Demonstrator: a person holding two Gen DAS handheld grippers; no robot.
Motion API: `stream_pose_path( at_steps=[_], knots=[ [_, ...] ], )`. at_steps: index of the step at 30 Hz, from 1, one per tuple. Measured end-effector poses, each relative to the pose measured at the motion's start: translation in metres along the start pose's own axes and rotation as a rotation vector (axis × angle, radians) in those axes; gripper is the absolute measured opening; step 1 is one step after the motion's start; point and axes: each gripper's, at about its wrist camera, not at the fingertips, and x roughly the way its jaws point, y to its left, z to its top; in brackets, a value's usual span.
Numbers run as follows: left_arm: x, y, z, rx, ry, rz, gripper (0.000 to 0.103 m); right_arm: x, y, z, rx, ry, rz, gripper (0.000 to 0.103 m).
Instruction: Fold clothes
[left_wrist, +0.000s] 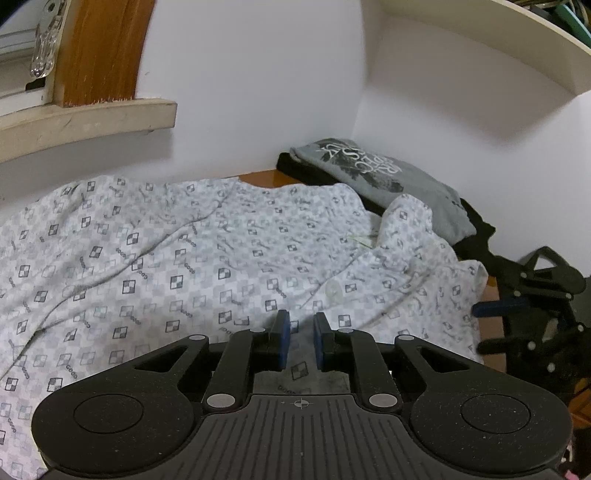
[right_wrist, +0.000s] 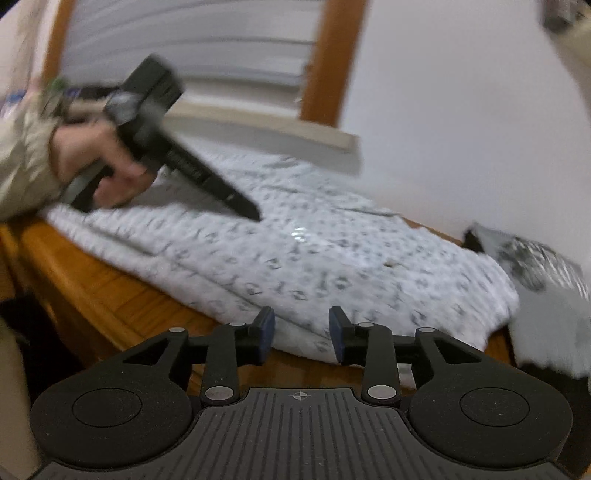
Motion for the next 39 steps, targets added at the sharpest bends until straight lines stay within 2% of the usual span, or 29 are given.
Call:
stream_pose_path(
  at_steps=[3,4,5,6,10,16,18,19,22,23,24,26,29,31,34,35,39],
  knots=[
    [0.0,0.001,0.0,-0.005,0.0,-0.004,0.015,0.01,-0.001,0.008,-0.035,0.028,0.021,0.032],
    [0.001,0.001,0.0,-0.006,0.0,-0.004,0.015,0.014,-0.001,0.011,-0.046,0.037,0.028,0.021],
    [0.001,0.001,0.0,-0.007,0.0,-0.004,0.015,0.016,-0.001,0.013,-0.055,0.046,0.036,0.002],
    [0.001,0.001,0.0,-0.008,0.0,-0.005,0.015,0.015,-0.002,0.014,-0.056,0.052,0.049,0.001],
    [0.001,0.001,0.0,-0.008,-0.001,-0.006,0.015,-0.01,-0.002,0.018,-0.054,0.034,0.086,0.001],
    [-0.002,-0.007,-0.001,0.029,-0.008,0.018,0.019,-0.015,-0.014,0.013,0.042,-0.033,0.088,0.004],
    [-0.008,-0.012,-0.002,0.045,-0.017,0.028,0.03,-0.017,-0.017,0.011,0.075,-0.055,0.088,0.009],
    [-0.012,-0.015,-0.004,0.052,-0.021,0.031,0.032,-0.018,-0.019,0.01,0.091,-0.066,0.088,0.013],
    [-0.032,-0.021,-0.011,0.063,-0.031,0.026,0.033,-0.02,-0.025,0.007,0.139,-0.099,0.089,0.026],
    [-0.039,-0.019,-0.014,0.06,-0.03,0.029,0.033,-0.021,-0.027,0.006,0.155,-0.11,0.089,0.026],
    [-0.046,-0.014,-0.019,0.057,-0.031,0.035,0.036,-0.02,-0.029,0.005,0.173,-0.118,0.081,0.026],
    [-0.06,-0.006,-0.028,0.05,-0.032,0.053,0.042,-0.003,-0.036,0.001,0.222,-0.109,0.0,0.028],
    [-0.071,0.007,-0.039,0.029,-0.018,0.065,0.044,0.02,-0.047,-0.008,0.299,-0.092,-0.106,0.028],
    [-0.076,0.017,-0.042,-0.027,-0.017,0.032,0.044,0.023,-0.048,-0.017,0.309,-0.096,-0.13,0.028],
    [-0.079,0.021,-0.045,-0.052,0.009,0.012,0.049,0.023,-0.051,-0.028,0.34,-0.11,-0.152,0.028],
    [-0.08,0.019,-0.046,-0.041,0.016,0.007,0.053,0.02,-0.051,-0.032,0.357,-0.118,-0.152,0.028],
    [-0.085,0.008,-0.052,0.02,0.031,0.005,0.055,0.01,-0.043,-0.037,0.335,-0.11,-0.173,0.028]
  ],
)
